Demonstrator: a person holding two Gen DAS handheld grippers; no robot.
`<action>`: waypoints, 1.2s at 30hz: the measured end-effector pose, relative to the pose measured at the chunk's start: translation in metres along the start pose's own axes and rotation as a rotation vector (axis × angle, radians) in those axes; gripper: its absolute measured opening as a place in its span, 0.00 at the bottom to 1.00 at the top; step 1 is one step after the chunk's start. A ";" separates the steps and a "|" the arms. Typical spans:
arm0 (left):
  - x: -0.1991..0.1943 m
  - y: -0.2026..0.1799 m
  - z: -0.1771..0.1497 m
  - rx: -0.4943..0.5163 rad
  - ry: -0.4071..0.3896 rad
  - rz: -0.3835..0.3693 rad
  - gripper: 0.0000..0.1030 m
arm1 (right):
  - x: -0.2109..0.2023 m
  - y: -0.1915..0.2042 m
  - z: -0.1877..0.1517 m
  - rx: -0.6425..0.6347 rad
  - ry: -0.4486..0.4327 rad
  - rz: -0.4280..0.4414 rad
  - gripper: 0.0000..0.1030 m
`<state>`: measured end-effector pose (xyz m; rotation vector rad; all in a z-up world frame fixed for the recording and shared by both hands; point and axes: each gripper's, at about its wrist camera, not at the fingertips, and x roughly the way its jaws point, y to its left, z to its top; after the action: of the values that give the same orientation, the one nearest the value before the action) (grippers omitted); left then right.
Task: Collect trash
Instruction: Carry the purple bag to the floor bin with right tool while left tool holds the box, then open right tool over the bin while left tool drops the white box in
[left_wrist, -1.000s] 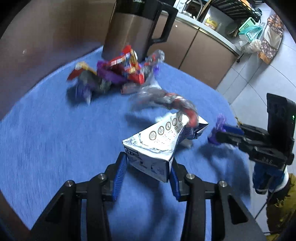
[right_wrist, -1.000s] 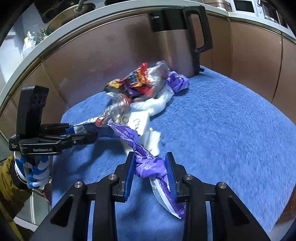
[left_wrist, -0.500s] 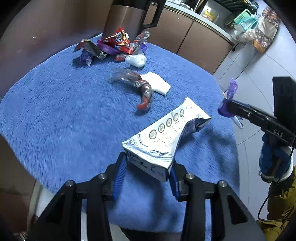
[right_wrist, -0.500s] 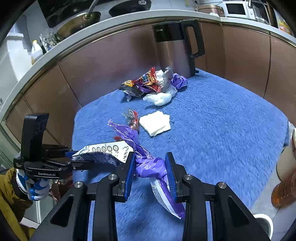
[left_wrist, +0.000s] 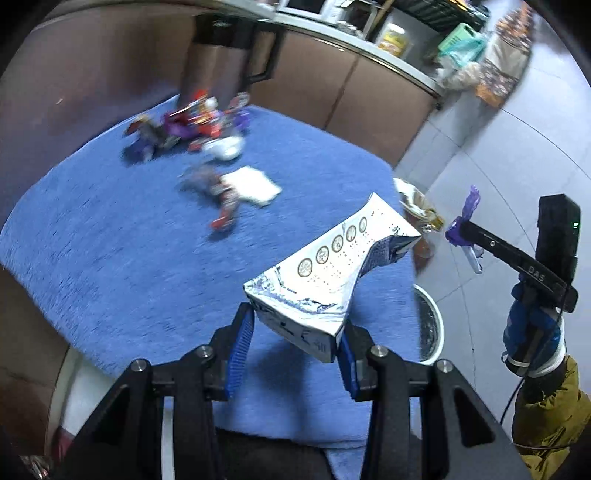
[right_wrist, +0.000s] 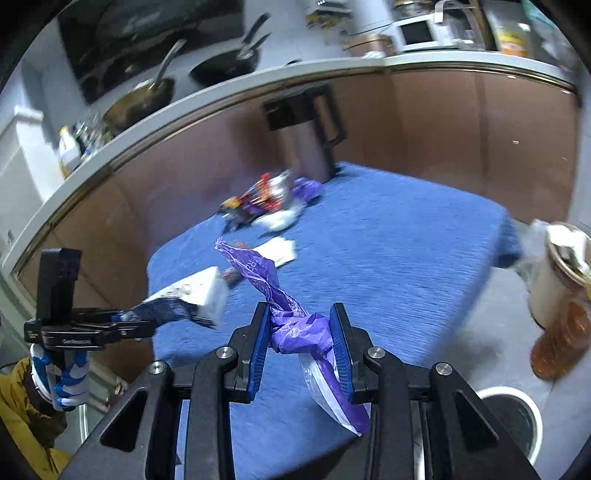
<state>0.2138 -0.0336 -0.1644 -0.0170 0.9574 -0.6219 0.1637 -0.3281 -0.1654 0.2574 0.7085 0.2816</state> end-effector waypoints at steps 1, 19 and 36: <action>0.003 -0.011 0.003 0.018 0.002 -0.010 0.39 | -0.011 -0.011 -0.002 0.020 -0.014 -0.018 0.32; 0.150 -0.207 0.016 0.337 0.231 -0.100 0.39 | -0.094 -0.184 -0.108 0.470 -0.109 -0.183 0.32; 0.222 -0.250 -0.002 0.291 0.352 -0.195 0.42 | -0.102 -0.221 -0.141 0.558 -0.105 -0.339 0.49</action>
<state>0.1833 -0.3511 -0.2638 0.2680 1.2046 -0.9617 0.0320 -0.5491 -0.2791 0.6684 0.7034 -0.2593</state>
